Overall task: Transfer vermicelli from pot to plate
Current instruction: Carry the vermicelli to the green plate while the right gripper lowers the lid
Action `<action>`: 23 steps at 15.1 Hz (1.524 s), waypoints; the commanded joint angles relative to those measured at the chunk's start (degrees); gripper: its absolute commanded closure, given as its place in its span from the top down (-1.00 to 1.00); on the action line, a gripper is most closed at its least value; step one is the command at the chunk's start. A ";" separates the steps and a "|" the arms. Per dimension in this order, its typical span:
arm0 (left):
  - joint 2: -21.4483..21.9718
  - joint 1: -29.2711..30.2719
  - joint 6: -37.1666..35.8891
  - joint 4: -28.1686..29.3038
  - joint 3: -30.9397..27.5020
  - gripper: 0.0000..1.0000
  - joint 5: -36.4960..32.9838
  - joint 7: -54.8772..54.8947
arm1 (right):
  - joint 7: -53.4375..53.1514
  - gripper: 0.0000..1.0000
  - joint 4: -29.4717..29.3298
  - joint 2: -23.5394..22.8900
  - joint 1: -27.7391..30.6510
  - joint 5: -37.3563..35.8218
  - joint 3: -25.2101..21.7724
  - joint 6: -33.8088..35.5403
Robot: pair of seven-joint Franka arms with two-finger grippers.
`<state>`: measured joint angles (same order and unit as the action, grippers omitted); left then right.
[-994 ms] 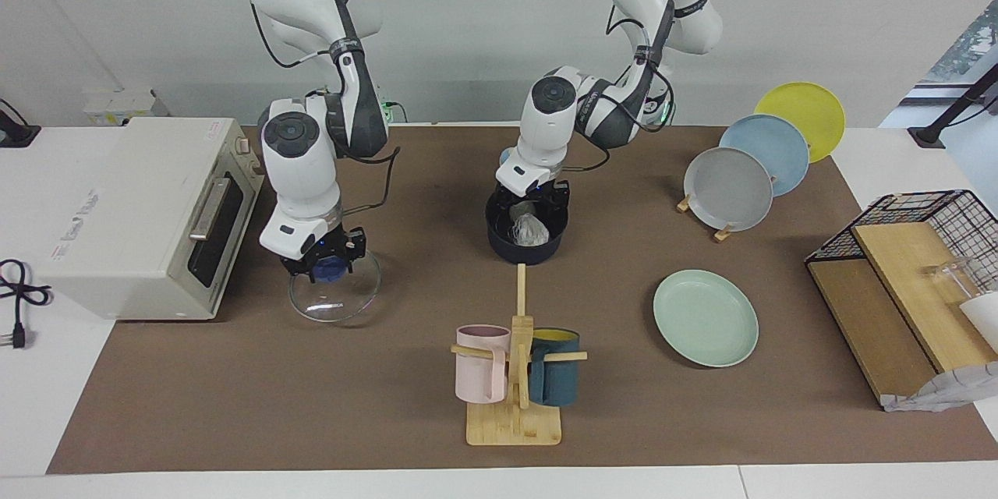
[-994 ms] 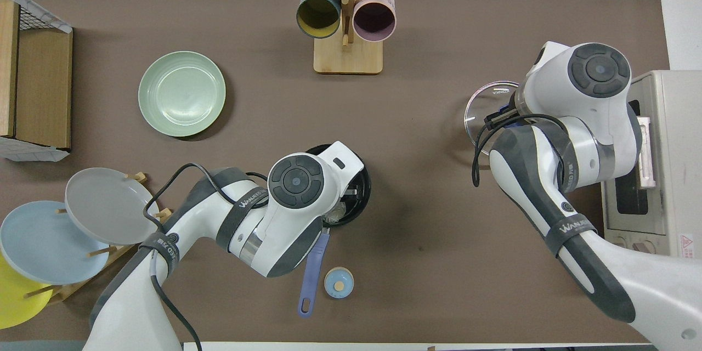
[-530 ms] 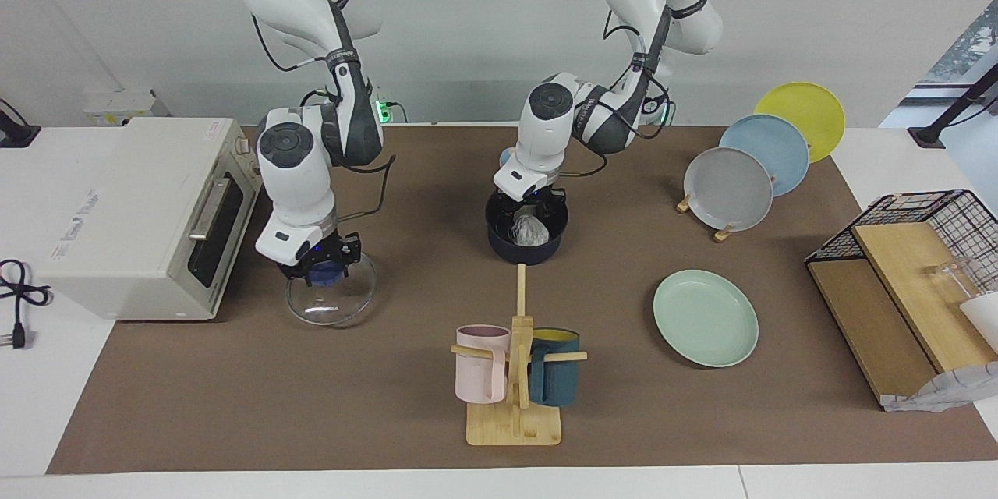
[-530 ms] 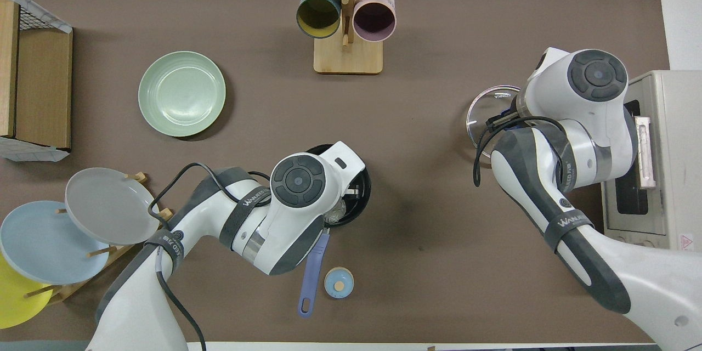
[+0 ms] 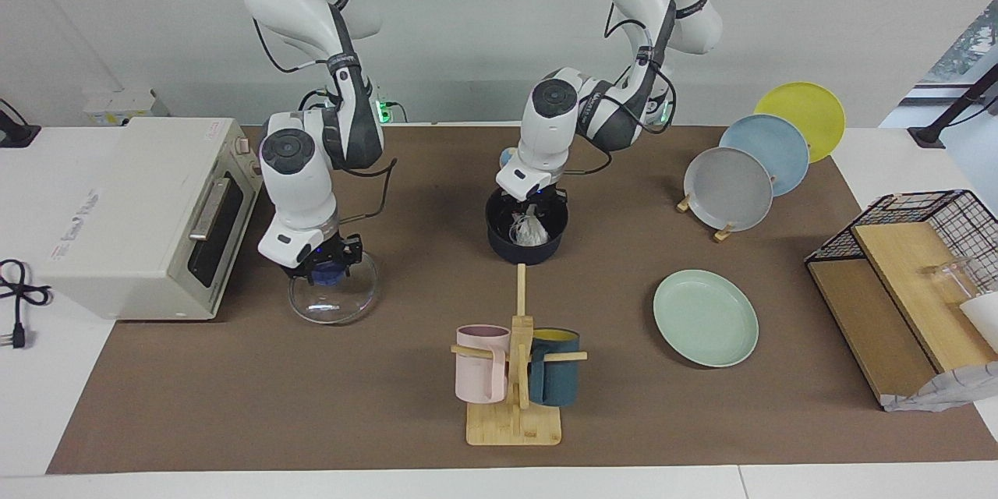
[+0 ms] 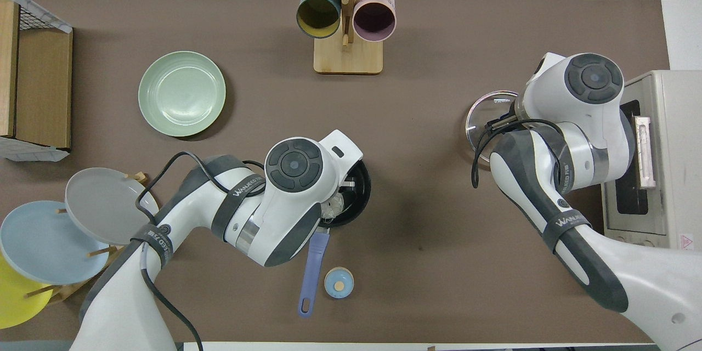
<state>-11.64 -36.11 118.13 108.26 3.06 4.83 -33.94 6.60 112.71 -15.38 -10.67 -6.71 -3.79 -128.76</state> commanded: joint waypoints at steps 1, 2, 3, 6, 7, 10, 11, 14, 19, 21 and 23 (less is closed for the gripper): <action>2.06 3.84 -11.65 -8.90 -0.16 -1.00 2.81 1.34 | -0.44 0.24 1.63 0.53 1.79 1.44 0.80 -1.67; 1.88 5.42 -15.35 -12.51 -0.16 -1.00 2.99 1.69 | -0.44 0.24 2.07 0.27 1.79 1.53 0.80 -2.37; 1.53 7.96 -18.69 -15.94 -0.16 -1.00 3.34 3.08 | -0.27 0.27 2.69 0.18 1.79 1.53 0.80 -3.85; -0.04 18.76 -20.33 -19.93 -0.25 -1.00 4.66 11.94 | -0.36 0.94 2.87 0.09 1.79 1.53 0.80 -4.31; -0.83 22.62 -17.61 -19.75 -0.16 -1.00 4.83 17.11 | -0.36 1.00 2.78 0.09 1.88 1.53 0.80 -4.22; -6.18 29.42 -12.78 -19.93 -0.34 -1.00 4.48 24.52 | -0.36 1.00 1.82 0.87 1.70 1.53 0.80 -2.21; -7.51 31.26 -11.19 -19.84 -0.34 -1.00 4.31 26.28 | -0.36 1.00 0.77 1.75 1.70 1.53 0.88 -0.11; -12.43 33.55 -7.41 -20.01 -0.43 -1.00 1.77 30.42 | -0.18 1.00 -4.23 4.91 1.18 1.61 1.06 10.68; -14.46 33.56 -2.39 -17.64 -0.43 -1.00 1.58 33.24 | -0.27 1.00 -11.09 9.40 2.14 3.27 0.89 25.82; -15.43 33.21 1.99 -16.25 -0.51 -1.00 1.41 33.59 | -0.44 1.00 -14.60 10.02 2.67 5.39 0.71 30.91; -15.78 33.03 5.87 -14.22 -0.43 -1.00 -0.52 36.83 | -0.44 1.00 -18.65 10.54 2.84 5.31 0.36 36.19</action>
<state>-27.30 -2.76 119.81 91.62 2.62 6.09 0.22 6.49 98.21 -4.66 -8.80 -2.64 -3.60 -97.12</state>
